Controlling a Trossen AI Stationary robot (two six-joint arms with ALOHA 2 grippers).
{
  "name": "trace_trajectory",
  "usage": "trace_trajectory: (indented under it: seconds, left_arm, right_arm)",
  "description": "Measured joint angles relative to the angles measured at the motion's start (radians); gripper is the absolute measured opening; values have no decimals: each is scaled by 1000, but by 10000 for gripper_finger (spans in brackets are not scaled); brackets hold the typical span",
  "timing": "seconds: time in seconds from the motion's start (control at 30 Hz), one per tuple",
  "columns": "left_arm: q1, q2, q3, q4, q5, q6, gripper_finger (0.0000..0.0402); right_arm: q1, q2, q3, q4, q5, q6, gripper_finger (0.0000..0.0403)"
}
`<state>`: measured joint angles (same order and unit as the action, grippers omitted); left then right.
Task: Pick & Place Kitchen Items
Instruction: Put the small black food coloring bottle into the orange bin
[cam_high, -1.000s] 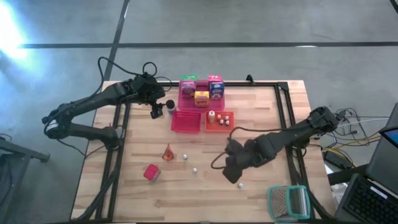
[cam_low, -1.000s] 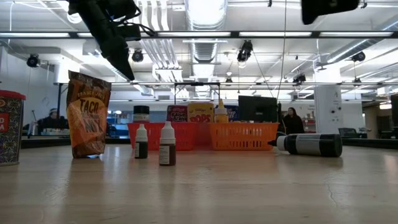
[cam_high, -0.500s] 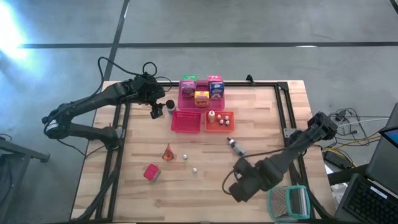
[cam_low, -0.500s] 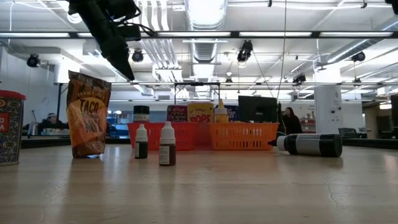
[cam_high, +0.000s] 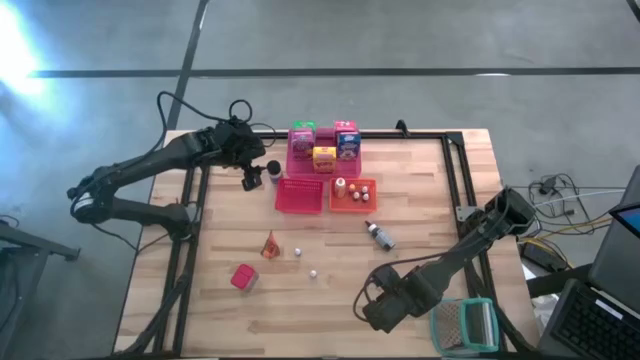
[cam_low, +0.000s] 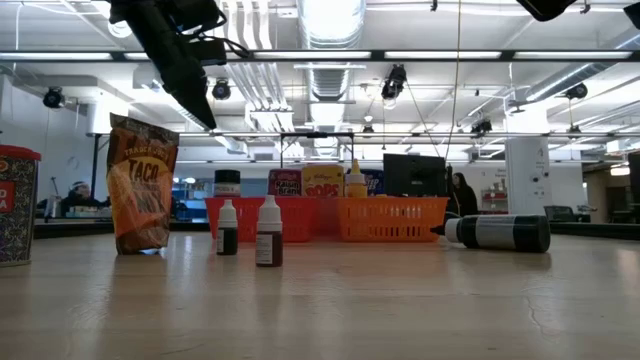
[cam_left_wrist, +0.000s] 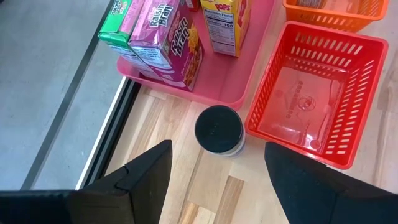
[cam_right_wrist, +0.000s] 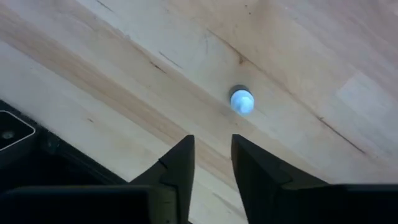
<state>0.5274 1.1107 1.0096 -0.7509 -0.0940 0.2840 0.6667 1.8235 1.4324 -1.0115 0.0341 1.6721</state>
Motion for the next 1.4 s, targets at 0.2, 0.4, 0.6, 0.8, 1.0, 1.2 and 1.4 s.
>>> trace_trajectory:
  seconds: [0.2,0.4,0.6,0.8,1.0,1.2,1.4]
  left_arm:
    - [0,0,0,0,0,0,262]
    - [0,0,0,0,0,0,262]
    - [0,0,0,0,0,0,262]
    - [0,0,0,0,0,0,262]
    - [0,0,0,0,0,0,262]
    - [0,0,0,0,0,0,262]
    - [0,0,0,0,0,0,262]
  right_arm:
    - [1,9,-3,-1,0,-12,144]
    - [2,9,-10,-3,97,25,167]
    - [0,13,-23,-2,101,35,173]
    - [1,13,-48,1,43,57,159]
    - [1,13,-70,10,37,57,141]
    - [1,13,-122,100,36,56,127]
    - [1,13,-161,135,24,57,119]
